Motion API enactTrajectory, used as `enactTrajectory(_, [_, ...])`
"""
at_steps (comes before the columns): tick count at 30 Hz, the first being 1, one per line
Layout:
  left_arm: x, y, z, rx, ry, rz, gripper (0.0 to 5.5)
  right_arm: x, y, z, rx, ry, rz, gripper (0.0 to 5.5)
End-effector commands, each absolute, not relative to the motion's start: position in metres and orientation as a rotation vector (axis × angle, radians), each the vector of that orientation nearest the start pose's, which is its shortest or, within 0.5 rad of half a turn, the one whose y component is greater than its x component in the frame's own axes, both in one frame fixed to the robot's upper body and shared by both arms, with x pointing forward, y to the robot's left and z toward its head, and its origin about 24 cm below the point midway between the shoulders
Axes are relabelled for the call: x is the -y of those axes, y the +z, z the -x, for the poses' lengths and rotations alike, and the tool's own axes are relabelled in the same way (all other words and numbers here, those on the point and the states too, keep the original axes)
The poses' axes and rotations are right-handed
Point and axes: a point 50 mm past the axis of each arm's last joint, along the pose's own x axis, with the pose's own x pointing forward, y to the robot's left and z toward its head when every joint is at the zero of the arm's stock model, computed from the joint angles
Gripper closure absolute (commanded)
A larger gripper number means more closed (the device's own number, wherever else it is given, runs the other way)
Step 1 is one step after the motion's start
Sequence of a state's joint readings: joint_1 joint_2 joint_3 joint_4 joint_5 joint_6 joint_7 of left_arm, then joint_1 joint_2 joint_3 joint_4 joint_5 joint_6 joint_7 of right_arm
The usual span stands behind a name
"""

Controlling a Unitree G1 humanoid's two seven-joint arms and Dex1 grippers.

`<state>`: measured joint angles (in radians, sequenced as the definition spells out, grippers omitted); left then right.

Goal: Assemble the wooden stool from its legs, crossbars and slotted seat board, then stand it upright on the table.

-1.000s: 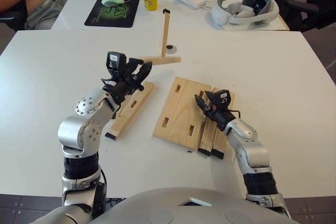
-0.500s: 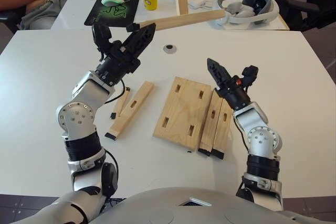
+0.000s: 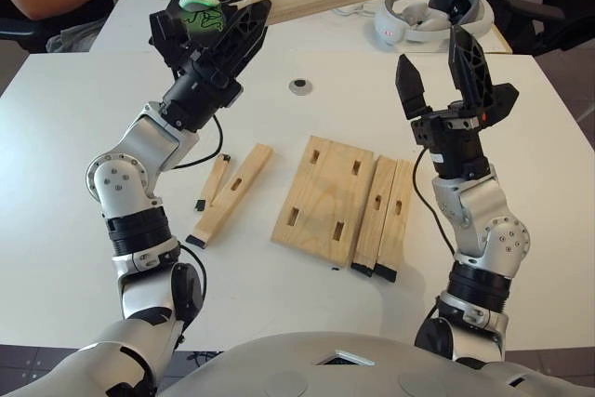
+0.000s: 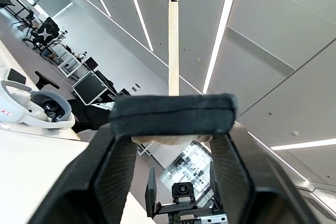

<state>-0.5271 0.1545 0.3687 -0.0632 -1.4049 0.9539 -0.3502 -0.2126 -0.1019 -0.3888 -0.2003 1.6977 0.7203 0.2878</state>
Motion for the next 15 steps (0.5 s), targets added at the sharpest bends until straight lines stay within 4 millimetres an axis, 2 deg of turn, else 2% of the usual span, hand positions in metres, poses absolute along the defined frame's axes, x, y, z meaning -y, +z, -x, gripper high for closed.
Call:
enactTrajectory(1, [-0.134, 0.199, -0.286, 0.037, -1.123, 1.065, 3.41, 0.174, 0.162, -0.262, 0.213, 0.869, -1.388, 0.10])
enactTrajectory(8, [-0.124, 0.195, -0.279, 0.005, -1.142, 1.058, 3.41, 0.169, 0.164, -0.264, 0.220, 0.873, -1.377, 0.10])
enactTrajectory(15, [-0.117, 0.189, -0.273, -0.026, -1.155, 1.059, 3.41, 0.164, 0.175, -0.260, 0.243, 0.921, -1.377, 0.10])
